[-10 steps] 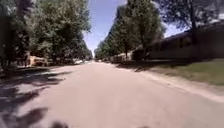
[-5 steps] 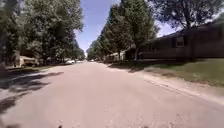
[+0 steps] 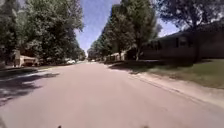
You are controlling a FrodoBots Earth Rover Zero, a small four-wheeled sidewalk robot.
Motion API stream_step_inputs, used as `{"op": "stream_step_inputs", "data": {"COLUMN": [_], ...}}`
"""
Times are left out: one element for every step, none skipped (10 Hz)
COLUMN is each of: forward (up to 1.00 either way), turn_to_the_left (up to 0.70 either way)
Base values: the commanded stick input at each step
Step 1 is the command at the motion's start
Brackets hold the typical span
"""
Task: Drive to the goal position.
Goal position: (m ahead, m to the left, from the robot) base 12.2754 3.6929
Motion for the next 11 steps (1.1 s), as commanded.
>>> {"op": "stream_step_inputs", "data": {"forward": [0.7,0.7,0.7,0.7,0.7,0.7,0.7,0.7,0.7,0.7,0.7], "turn_to_the_left": [0.0,0.0,0.0,0.0,0.0,0.04,0.35,0.35,0.35,0.0,0.0]}}
